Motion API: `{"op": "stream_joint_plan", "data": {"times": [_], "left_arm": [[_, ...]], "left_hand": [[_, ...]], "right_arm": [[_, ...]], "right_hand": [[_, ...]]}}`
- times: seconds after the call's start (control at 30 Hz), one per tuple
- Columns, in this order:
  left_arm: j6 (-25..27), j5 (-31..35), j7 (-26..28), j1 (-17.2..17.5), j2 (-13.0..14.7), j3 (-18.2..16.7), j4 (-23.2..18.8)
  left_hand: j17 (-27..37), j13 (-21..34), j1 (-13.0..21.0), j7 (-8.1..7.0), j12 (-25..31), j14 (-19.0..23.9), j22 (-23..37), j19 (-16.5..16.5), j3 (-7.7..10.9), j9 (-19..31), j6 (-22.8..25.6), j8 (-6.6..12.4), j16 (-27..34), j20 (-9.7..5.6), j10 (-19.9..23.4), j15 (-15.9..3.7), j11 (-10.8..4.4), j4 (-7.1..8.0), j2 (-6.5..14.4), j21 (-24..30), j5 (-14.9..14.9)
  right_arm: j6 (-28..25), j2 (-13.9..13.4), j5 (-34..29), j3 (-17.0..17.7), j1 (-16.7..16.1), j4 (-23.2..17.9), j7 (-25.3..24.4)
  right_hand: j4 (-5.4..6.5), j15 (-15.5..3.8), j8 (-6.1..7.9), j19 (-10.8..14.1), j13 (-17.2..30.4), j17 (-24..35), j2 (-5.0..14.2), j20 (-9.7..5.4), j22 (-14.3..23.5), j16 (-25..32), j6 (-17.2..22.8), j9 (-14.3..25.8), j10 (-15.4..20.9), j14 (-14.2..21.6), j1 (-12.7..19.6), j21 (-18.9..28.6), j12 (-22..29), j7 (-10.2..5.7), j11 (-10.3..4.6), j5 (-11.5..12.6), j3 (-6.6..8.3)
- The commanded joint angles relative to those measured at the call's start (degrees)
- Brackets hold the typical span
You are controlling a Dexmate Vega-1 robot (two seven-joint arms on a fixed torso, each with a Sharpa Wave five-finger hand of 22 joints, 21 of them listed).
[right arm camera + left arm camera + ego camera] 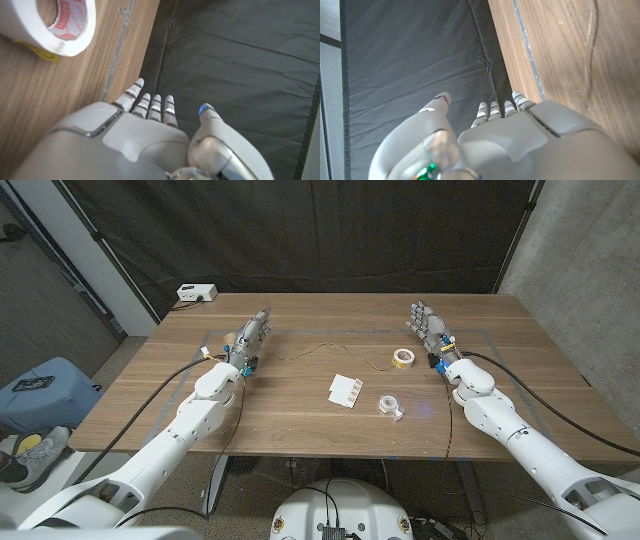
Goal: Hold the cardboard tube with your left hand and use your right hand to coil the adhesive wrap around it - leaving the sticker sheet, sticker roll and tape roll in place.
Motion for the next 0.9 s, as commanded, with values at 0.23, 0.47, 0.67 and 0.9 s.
{"op": "stream_joint_plan", "data": {"times": [0.23, 0.47, 0.67, 0.9], "left_arm": [[-0.8, 0.1, -0.4, -0.4, -0.5, 0.2, 0.4], [-0.6, 0.6, -0.3, -0.6, -0.2, 0.3, -0.5], [-0.1, 0.6, -0.2, -0.2, 0.5, 0.1, -2.0], [0.2, 0.9, 0.4, 1.0, 2.0, -0.5, -4.1]], "left_hand": [[0.2, 0.1, 0.6, 0.35, 0.3, -0.5, 0.1, 0.3, 0.54, 0.3, 0.0, 0.42, 0.3, 0.46, -0.4, 0.04, 0.03, -0.50, -0.1, 0.0, 0.4], [0.1, 0.1, 1.0, 0.45, 0.3, -0.5, 0.1, 0.4, 0.84, 0.2, 0.1, 0.42, 0.2, 0.55, -0.5, 0.09, 0.42, -1.48, -0.4, -0.3, 0.8], [0.3, 0.2, 2.2, 0.53, 0.8, 1.8, 0.3, 1.3, 1.55, 0.2, 0.1, 0.40, 0.9, 2.51, 0.6, 1.99, 0.75, -4.17, -0.6, -0.9, 1.7], [0.5, 0.3, 2.5, 0.74, 1.2, 2.9, 0.4, 1.4, 1.72, 0.3, 0.0, 0.40, 1.2, 2.79, 1.4, 2.16, 1.30, -5.00, -0.7, -1.1, 2.0]], "right_arm": [[-0.5, -0.5, -0.4, 0.1, -0.4, -0.9, -0.8], [-0.6, -0.7, -0.4, 0.4, -1.0, -1.5, -1.4], [-0.3, -0.7, -0.4, 0.5, -1.1, -1.6, -1.4], [-0.2, -0.7, -0.8, 0.3, -1.0, -1.6, -1.5]], "right_hand": [[0.09, -1.94, 0.17, 0.3, 0.2, 0.3, -0.12, -2.79, 0.3, 0.4, 0.5, 0.2, 0.3, 0.0, 0.5, 0.3, 0.2, -0.16, -0.01, 0.3, 0.47], [0.08, -1.95, 0.12, 0.3, 0.3, 0.3, -0.16, -2.75, 0.3, 0.4, 0.5, 0.2, 0.2, 0.0, 0.5, 0.3, 0.2, -0.18, 0.23, 0.3, 0.61], [0.06, -1.87, 0.07, 0.3, 0.3, 0.2, -0.21, -2.65, 0.3, 0.4, 0.4, 0.2, 0.0, 0.0, 0.5, 0.3, 0.1, -0.19, 0.04, 0.2, 0.73], [0.05, -1.89, 0.05, 0.2, 0.3, 0.2, -0.25, -2.54, 0.3, 0.4, 0.4, 0.2, 0.0, 0.0, 0.5, 0.3, 0.1, -0.19, -0.03, 0.2, 0.83]]}}
